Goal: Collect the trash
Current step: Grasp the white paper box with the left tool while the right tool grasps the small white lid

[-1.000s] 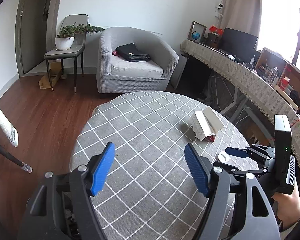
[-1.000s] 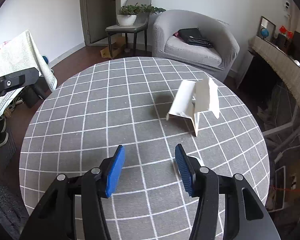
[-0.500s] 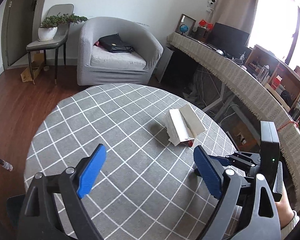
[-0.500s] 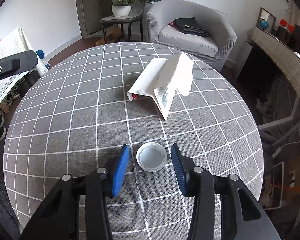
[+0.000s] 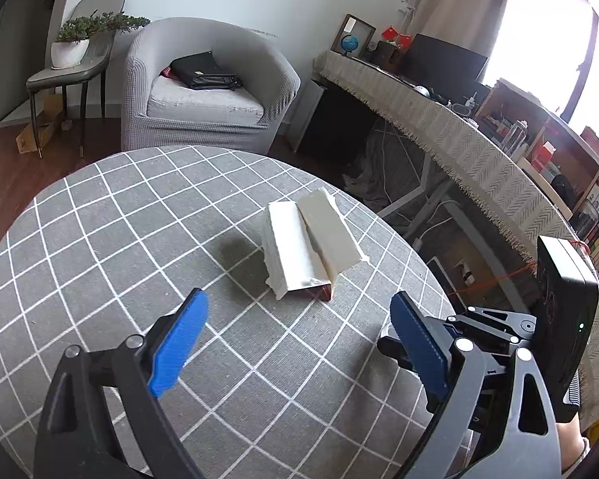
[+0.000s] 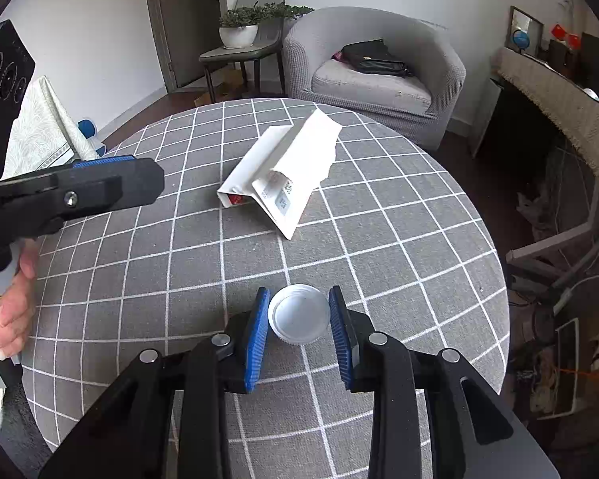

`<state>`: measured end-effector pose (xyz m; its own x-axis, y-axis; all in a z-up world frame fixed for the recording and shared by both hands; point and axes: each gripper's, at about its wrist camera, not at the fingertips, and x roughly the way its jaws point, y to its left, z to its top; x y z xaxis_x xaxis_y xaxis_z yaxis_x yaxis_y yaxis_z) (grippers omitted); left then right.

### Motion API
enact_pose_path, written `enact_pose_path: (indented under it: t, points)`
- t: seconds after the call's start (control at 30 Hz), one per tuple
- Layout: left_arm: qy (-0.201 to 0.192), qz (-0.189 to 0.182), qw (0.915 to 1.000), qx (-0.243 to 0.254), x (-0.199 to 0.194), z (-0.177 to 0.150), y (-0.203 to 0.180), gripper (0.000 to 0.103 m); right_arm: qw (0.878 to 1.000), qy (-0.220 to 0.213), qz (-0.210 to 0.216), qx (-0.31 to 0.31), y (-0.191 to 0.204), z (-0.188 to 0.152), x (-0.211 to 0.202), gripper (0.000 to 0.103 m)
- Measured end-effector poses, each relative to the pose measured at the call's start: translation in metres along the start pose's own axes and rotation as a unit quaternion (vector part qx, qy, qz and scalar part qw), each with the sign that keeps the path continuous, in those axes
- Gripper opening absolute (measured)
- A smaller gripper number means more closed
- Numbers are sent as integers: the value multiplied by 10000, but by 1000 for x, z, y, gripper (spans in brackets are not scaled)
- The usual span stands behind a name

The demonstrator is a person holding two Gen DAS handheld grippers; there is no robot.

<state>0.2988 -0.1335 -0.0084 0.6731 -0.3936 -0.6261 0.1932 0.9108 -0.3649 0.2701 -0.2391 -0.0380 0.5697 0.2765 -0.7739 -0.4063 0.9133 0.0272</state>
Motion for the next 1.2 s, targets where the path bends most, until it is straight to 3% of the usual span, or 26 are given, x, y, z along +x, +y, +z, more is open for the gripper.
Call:
enact_pose_path:
  t: [0.3, 0.63, 1.0, 1.07, 1.2]
  points:
    - [-141, 70, 9998, 115, 23, 12, -19, 94, 9996, -27, 33, 279, -25, -16, -9, 30]
    - [-8, 390, 9991, 171, 51, 20, -22, 94, 9992, -64, 102, 388, -32, -18, -13, 30]
    - [24, 263, 9993, -256, 65, 23, -4, 93, 9991, -98, 202, 350, -17, -10, -11, 30]
    - [34, 211, 9993, -305, 66, 24, -3, 89, 9991, -71, 206, 353, -17, -11, -9, 30]
    - [48, 65, 9997, -229, 67, 22, -6, 70, 9991, -61, 193, 372, -17, -11, -8, 30]
